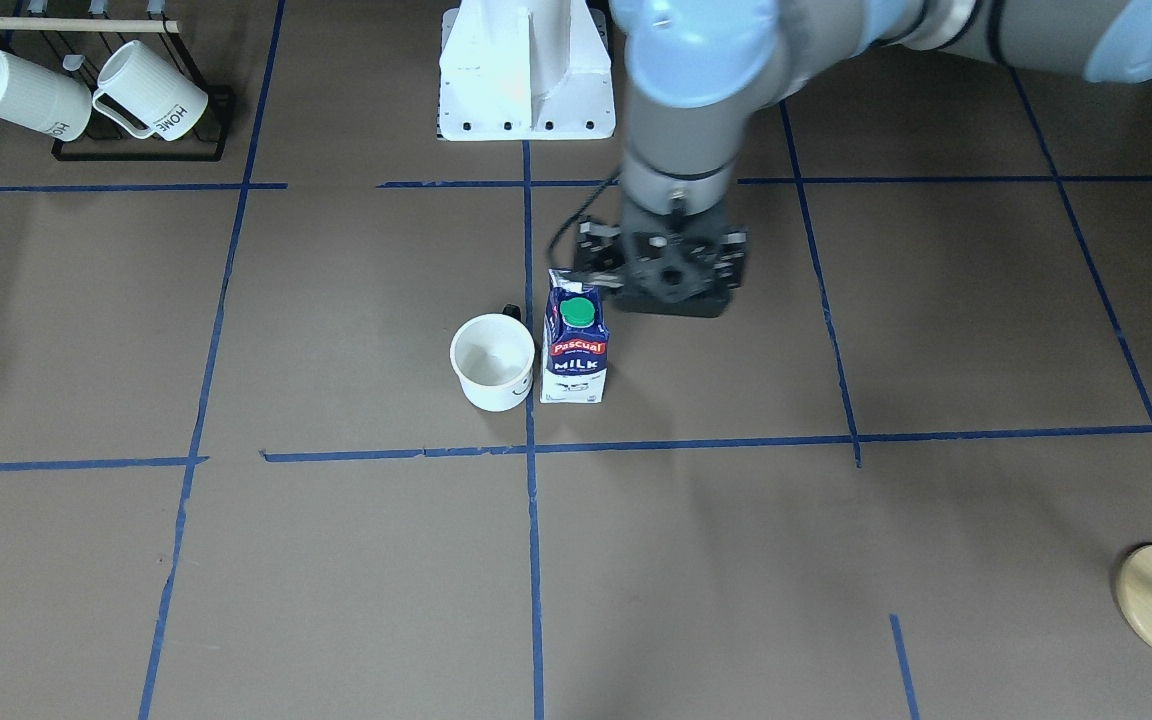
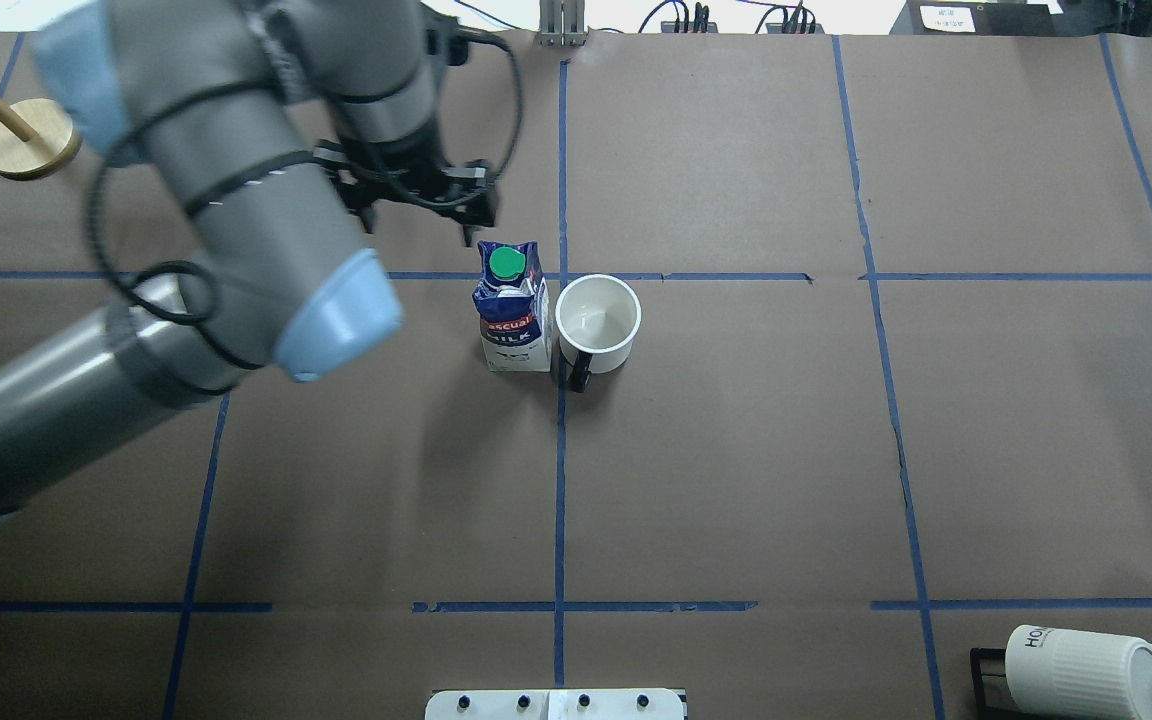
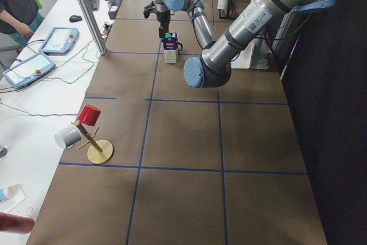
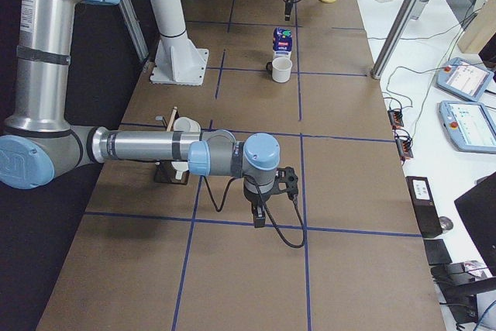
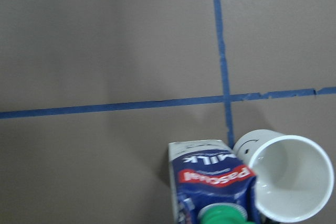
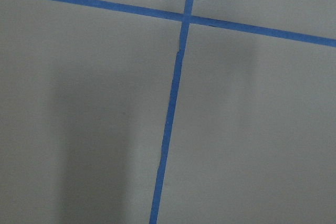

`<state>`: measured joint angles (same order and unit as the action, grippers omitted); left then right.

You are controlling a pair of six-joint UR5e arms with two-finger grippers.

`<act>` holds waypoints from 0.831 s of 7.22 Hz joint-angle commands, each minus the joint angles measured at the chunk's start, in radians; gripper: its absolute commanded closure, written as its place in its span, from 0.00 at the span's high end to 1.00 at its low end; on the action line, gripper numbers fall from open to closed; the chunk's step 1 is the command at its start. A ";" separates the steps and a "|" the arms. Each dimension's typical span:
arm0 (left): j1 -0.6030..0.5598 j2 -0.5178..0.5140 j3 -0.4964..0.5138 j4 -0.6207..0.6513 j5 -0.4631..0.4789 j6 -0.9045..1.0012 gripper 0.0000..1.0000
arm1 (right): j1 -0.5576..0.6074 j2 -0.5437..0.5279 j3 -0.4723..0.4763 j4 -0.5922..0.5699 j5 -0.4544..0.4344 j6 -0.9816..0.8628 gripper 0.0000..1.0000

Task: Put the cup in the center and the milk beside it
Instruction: 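Open the left gripper and withdraw it away from the carton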

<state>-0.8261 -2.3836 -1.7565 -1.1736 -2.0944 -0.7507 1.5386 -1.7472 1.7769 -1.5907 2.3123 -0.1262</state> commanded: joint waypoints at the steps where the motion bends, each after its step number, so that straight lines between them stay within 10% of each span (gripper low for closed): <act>1: -0.179 0.270 -0.173 0.023 -0.096 0.370 1.00 | 0.000 0.000 -0.002 0.000 -0.001 -0.001 1.00; 6: -0.583 0.861 -0.126 -0.174 -0.207 0.883 1.00 | 0.000 -0.002 -0.030 0.000 0.002 0.013 1.00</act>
<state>-1.3421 -1.6595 -1.9127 -1.2811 -2.3002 0.1003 1.5390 -1.7494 1.7479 -1.5907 2.3147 -0.1165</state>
